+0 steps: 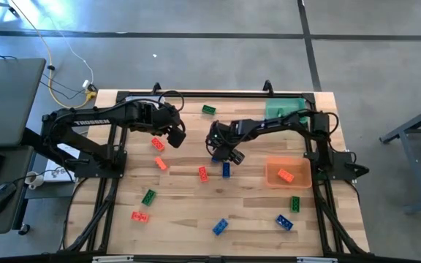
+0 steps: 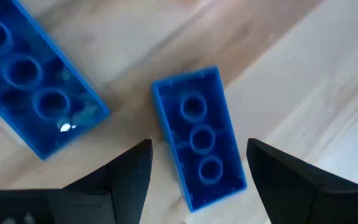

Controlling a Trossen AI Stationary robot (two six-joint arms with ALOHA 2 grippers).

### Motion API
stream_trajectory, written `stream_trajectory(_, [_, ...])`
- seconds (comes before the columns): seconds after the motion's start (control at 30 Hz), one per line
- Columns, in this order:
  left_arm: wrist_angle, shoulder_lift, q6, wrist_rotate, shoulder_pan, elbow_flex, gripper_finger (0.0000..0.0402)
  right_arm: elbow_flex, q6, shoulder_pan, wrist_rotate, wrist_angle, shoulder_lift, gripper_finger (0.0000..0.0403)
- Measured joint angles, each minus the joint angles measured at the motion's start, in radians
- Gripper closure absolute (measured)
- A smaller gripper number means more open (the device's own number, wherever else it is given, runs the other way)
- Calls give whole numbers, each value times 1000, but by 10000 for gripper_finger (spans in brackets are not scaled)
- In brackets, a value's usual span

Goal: Sort & place blocks by color
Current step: Put the blue game piece into the transparent bin

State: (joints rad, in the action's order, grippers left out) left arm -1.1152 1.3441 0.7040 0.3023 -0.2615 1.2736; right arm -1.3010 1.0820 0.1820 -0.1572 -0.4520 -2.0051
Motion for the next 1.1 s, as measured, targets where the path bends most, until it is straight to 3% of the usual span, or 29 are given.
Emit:
stream_trajectory(0.3, [3, 0, 0, 9, 0, 0, 147, 0, -21, 30, -18, -1, -10, 160])
stream_trajectory(0.7, [6, 0, 0, 23, 0, 0, 147, -2, -137, 35, 0, -47, -10, 287])
stream_trajectory(1.1, [24, 0, -90, 23, -5, 0, 147, 3, -346, 35, 8, -68, 89, 287])
